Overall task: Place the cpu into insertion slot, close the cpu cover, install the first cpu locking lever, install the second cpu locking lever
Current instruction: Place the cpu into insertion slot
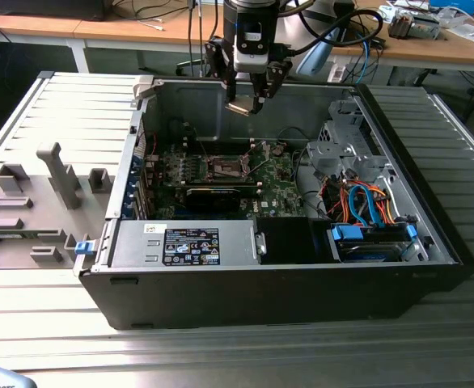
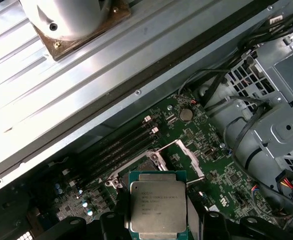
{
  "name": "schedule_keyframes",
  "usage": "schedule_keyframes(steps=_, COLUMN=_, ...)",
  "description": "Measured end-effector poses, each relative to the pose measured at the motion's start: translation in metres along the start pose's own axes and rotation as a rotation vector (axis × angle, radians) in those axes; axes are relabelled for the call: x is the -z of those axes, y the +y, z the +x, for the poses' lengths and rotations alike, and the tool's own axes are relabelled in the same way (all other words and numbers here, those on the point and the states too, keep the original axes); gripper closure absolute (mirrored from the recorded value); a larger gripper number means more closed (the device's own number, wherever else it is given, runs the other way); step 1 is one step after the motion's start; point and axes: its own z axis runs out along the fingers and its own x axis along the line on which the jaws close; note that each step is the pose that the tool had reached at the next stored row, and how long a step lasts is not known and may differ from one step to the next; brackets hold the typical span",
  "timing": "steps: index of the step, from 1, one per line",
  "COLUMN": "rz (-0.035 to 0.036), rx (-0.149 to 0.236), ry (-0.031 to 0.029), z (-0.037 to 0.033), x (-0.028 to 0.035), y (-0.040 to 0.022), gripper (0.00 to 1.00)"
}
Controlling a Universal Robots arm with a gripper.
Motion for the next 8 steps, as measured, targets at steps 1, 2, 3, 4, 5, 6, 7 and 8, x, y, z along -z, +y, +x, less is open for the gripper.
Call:
schedule_keyframes(steps=1, rz=0.0, rx=-0.001, ry=0.0, z=0.0, x=0.0, y=0.0, gripper=0.45)
schedule_keyframes(steps=2, rz=0.0, rx=-0.001, ry=-0.0001, z=0.0, x=0.0, y=0.0, gripper=0.45)
schedule_keyframes(steps=3, rz=0.0, rx=-0.002, ry=-0.0002, z=0.0, x=0.0, y=0.0, gripper=0.45)
schedule_keyframes(steps=4, rz=0.0, rx=-0.003, ry=-0.0002, z=0.0, x=0.0, y=0.0, gripper=0.45)
schedule_keyframes(steps=5, rz=0.0, rx=-0.004, ry=-0.0003, z=0.0, x=0.0, y=0.0, gripper=0.45)
schedule_keyframes(steps=6, rz=0.0, rx=-0.004, ry=-0.0004, z=0.0, x=0.0, y=0.0, gripper=0.45)
schedule_keyframes(steps=7, rz=0.0, rx=-0.005, ry=-0.0004, z=0.0, x=0.0, y=0.0, gripper=0.45)
schedule_keyframes(steps=8, rz=0.0, rx=-0.006, ry=-0.0005, z=0.0, x=0.0, y=0.0, gripper=0.45)
